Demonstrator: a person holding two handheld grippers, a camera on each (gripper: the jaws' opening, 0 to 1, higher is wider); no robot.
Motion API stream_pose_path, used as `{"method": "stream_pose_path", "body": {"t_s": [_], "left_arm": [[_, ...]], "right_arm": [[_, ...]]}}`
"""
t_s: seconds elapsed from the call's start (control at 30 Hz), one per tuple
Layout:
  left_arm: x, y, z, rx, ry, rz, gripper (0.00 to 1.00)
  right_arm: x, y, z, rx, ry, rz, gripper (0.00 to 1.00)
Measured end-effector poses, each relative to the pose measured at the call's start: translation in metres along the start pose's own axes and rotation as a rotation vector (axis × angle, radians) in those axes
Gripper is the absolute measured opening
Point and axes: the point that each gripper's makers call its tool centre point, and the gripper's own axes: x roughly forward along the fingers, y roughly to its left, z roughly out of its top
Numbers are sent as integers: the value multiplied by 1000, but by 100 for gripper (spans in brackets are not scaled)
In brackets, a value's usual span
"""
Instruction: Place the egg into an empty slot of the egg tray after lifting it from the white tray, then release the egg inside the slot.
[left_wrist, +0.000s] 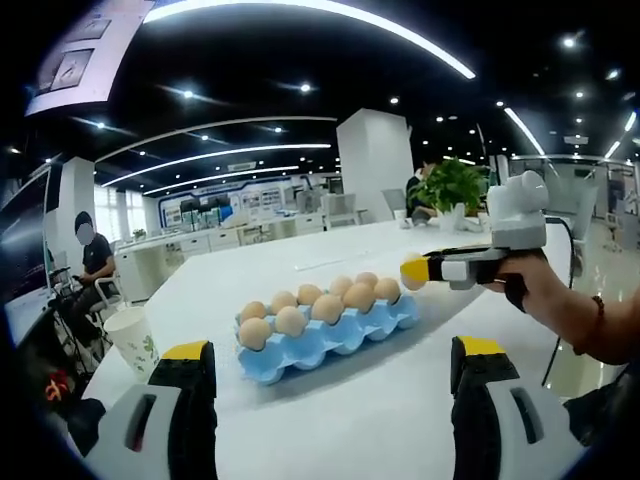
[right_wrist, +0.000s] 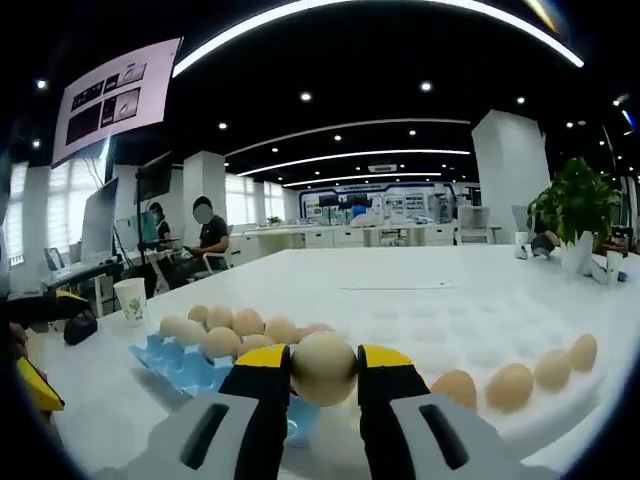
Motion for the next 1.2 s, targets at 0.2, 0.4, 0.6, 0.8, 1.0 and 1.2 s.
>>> {"method": "stream_pose_path", "body": {"t_s": [0.2,0.4,0.6,0.8,1.0,1.2], "left_arm": [[1,5,-1,-5,2,4,100],[1,4,-1,-1,5,-2,100],[3,2,-3,-16,4,-12,100],[3,4,-6,-13,14,-2,100],[0,8,-10,-2,36,20,100],[-2,11,-10,-2,38,27,100]], "right_arm": [[5,19,3,-6,0,69,27],[11,39,3,-12,8,164,27],[17,58,5,-17,15,239,27],[21,76,8,-33,19,293,27],[27,101,12,-47,16,359,27],[33,128,13,-57,28,427,27]]}}
